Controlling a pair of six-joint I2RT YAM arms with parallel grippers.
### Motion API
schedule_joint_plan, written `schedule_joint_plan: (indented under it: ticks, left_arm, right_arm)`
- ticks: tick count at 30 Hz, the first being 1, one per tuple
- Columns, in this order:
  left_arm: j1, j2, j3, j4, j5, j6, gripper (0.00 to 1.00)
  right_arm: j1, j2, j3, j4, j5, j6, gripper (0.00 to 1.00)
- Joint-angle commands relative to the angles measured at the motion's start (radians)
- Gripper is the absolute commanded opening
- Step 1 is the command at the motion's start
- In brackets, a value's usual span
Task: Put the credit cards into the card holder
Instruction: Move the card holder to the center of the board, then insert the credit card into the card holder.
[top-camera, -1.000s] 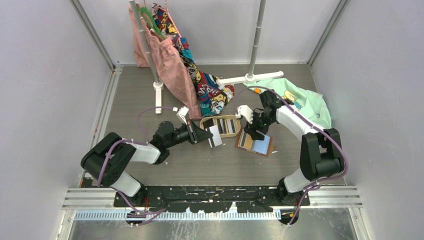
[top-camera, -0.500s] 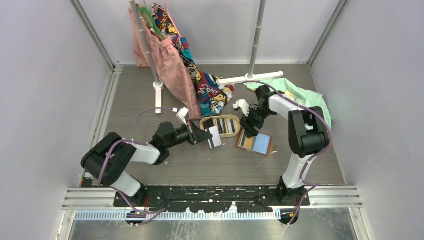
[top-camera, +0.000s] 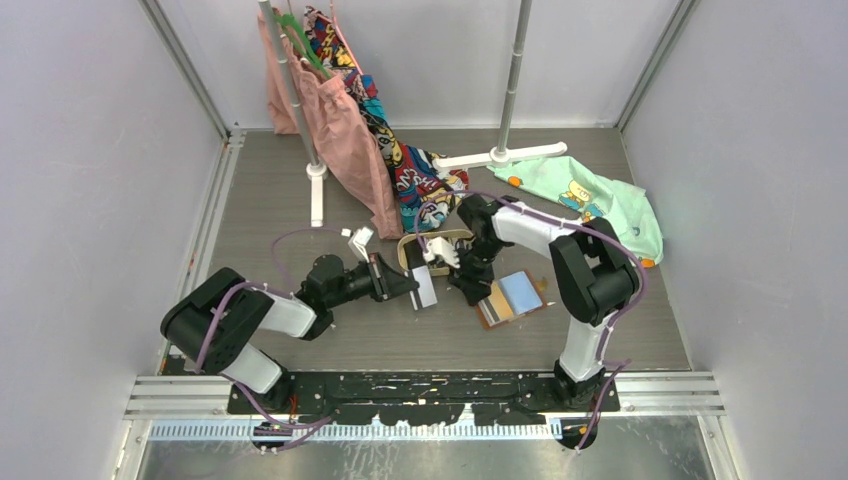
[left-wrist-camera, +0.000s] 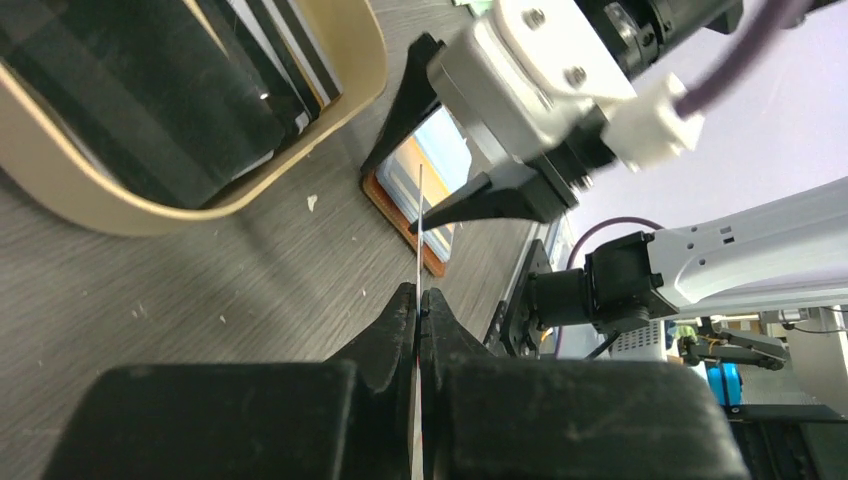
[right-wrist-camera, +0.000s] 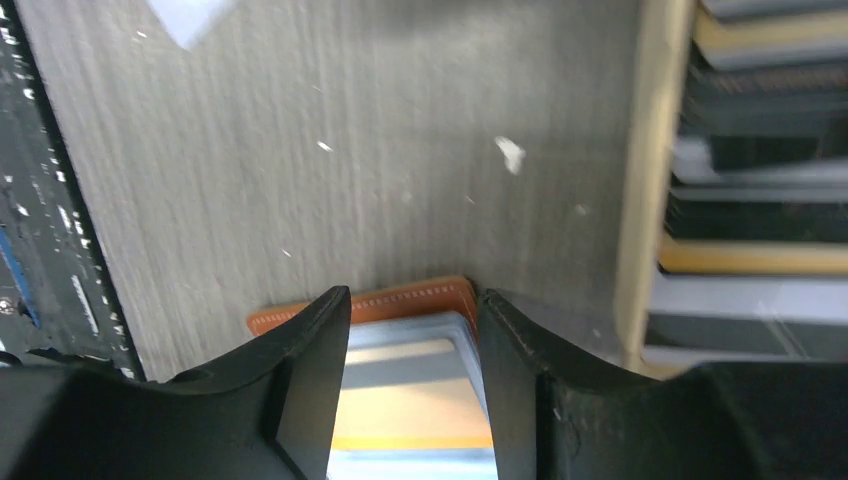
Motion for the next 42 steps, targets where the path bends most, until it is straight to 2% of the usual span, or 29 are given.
schedule_joint_plan:
  ticks: [1,5,9,13,16,19,24,27,32,37,42]
  left_arm:
    - [-0.017,-0.052,-0.028,0.076,-0.019,-0.023,0.00]
    - [-0.115,-0.054,-0.024,0.076,-0.093,-0.050,0.00]
    - [-0.233,-0.015,0.007,0.083,-0.217,-0.112,0.00]
    - [-0.313,0.062,0.058,0.123,-0.335,-0.200,0.00]
    - [-0.364,0.139,0.124,0.123,-0.411,-0.261,0.00]
    - [-0.402,0.223,0.178,0.124,-0.469,-0.317,0.00]
    - [-0.449,0.301,0.236,0.109,-0.602,-0.350,0.00]
    - [-0.470,0.309,0.264,0.057,-0.651,-0.353,0.00]
    - [-0.493,0.316,0.303,-0.037,-0.688,-0.378,0.00]
    - [-0.507,0.332,0.312,-0.045,-0.695,-0.393,0.00]
    - [-0.512,0.337,0.300,-0.044,-0.703,-0.403,0.00]
  right_arm:
    - [0.039,-0.078,-0.001,-0.012,-0.028,0.018,0.56]
    - [0.004,-0.172,0.010,-0.031,-0.032,0.017,0.59]
    - [-0.106,-0.302,-0.026,-0.044,-0.030,-0.036,0.63]
    - [-0.228,-0.382,-0.108,-0.005,0.109,-0.101,0.66]
    - [-0.342,-0.379,-0.125,-0.005,0.143,-0.136,0.64]
    - [-0.388,-0.373,-0.172,0.043,0.218,-0.195,0.63]
    - [-0.390,-0.290,-0.208,0.120,0.322,-0.278,0.61]
    - [-0.392,-0.247,-0.212,0.111,0.336,-0.351,0.59]
    - [-0.390,-0.206,-0.239,0.085,0.316,-0.485,0.58]
    - [-0.369,-0.202,-0.269,0.018,0.221,-0.580,0.51]
    - [-0.269,-0.233,-0.322,0.019,0.180,-0.551,0.50]
